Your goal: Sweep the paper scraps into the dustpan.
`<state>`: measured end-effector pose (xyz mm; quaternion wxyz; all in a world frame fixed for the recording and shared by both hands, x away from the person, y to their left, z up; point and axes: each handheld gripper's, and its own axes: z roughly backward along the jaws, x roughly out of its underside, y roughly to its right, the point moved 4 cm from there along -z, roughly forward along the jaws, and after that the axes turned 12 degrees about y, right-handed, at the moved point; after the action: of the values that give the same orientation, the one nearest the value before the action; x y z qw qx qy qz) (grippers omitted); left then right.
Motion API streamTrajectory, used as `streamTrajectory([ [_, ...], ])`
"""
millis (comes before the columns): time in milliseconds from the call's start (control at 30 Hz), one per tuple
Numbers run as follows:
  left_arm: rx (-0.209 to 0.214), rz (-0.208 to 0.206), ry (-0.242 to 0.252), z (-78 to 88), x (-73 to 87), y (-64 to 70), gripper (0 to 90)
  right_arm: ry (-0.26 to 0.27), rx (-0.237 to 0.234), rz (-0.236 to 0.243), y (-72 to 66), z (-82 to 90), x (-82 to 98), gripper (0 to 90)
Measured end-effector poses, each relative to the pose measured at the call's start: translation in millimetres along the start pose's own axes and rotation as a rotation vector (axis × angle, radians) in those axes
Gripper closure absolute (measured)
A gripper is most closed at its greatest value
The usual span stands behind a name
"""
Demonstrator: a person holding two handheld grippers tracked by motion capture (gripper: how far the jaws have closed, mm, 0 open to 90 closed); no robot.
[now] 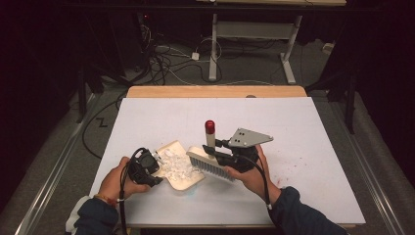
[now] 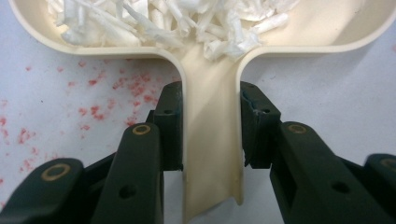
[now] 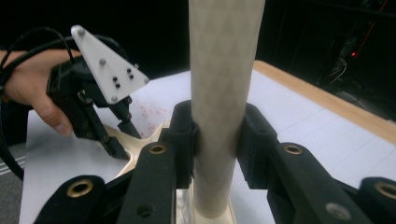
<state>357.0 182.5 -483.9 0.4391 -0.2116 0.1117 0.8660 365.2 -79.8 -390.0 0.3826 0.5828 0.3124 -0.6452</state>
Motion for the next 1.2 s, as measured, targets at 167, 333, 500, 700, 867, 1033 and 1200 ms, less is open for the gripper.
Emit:
streamTrajectory([
  [167,-0.002,0.000,-0.002,0.5,1.3,0.8,63.5,0.030,0.043,-0.012,11.3,13.6,-7.0,70.8],
  [333,0.000,0.003,-0.004,1.4,1.2,1.4,63.5,0.020,0.141,0.041,22.0,18.3,2.6,70.8],
  [500,0.001,0.005,-0.009,0.4,0.4,1.6,63.5,-0.030,0.146,0.045,22.3,9.2,21.8,70.8],
  [700,0.000,0.006,-0.014,-1.6,0.4,2.0,63.5,-0.032,0.061,0.023,-4.7,-0.1,22.2,70.7],
  [867,-0.003,0.007,-0.011,-1.7,0.8,2.6,63.5,0.003,-0.005,0.030,-26.2,-11.2,20.0,70.8],
  [1033,0.000,0.008,-0.010,-1.4,1.1,2.6,63.5,0.019,-0.045,0.040,-35.2,-12.5,11.7,70.8],
  [1200,0.001,0.008,-0.009,-1.1,1.1,2.7,63.5,0.032,-0.016,0.053,-27.0,-8.7,5.7,70.8],
])
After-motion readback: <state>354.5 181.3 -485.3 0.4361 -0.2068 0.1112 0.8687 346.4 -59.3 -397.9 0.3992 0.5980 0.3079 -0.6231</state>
